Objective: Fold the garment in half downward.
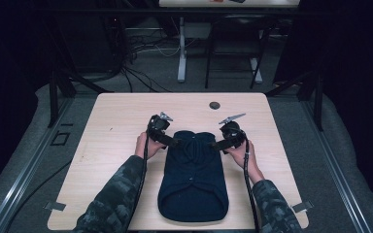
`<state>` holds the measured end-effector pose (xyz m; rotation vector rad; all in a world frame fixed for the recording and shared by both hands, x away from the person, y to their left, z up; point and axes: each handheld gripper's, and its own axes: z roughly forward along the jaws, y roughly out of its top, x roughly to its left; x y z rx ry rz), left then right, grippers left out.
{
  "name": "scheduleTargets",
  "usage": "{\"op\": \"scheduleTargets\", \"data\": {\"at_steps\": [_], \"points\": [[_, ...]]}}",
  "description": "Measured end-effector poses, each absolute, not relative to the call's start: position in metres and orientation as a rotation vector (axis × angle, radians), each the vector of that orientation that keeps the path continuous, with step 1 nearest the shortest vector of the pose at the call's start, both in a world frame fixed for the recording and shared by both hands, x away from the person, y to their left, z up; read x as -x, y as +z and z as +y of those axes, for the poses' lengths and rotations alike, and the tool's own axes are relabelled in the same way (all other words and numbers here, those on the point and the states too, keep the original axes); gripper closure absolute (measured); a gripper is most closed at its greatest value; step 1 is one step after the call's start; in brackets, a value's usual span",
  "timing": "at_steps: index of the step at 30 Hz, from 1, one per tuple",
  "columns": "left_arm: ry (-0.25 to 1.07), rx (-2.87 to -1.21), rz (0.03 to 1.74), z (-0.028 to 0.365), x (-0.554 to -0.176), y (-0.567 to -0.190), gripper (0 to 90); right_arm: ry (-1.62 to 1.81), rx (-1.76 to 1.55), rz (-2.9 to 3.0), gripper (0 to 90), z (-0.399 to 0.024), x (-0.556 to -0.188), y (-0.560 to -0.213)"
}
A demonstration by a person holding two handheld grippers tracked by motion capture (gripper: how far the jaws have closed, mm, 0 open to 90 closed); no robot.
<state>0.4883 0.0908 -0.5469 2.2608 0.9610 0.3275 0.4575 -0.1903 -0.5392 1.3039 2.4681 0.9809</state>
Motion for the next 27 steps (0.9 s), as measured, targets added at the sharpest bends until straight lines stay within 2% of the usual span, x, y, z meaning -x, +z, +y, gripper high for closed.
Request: {"op": "scheduleTargets", "data": {"at_steps": [4, 15, 19, 22, 24, 27], "points": [[0.331, -2.277, 0.974, 0.084, -0.494, -0.548, 6.4, 0.981, -1.327, 2.460, 17.2, -0.189, -0.466, -0.545], [0.321, -2.322, 1.007, 0.074, -0.502, -0.561, 14.7, 0.939, -1.398, 2.447, 41.1, -0.188, -0.484, -0.560], [0.312, -2.328, 1.007, 0.073, -0.503, -0.562, 16.8, 0.907, -1.389, 2.479, 45.7, -0.185, -0.485, -0.563], [0.300, -2.328, 0.997, 0.072, -0.503, -0.564, 21.6, 0.900, -1.378, 2.476, 48.8, -0.182, -0.485, -0.564], [0.280, -2.330, 0.988, 0.071, -0.502, -0.564, 29.5, 0.862, -1.352, 2.480, 51.5, -0.178, -0.484, -0.564], [0.270, -2.331, 0.974, 0.070, -0.501, -0.564, 33.5, 0.865, -1.325, 2.482, 53.7, -0.176, -0.484, -0.564]]}}
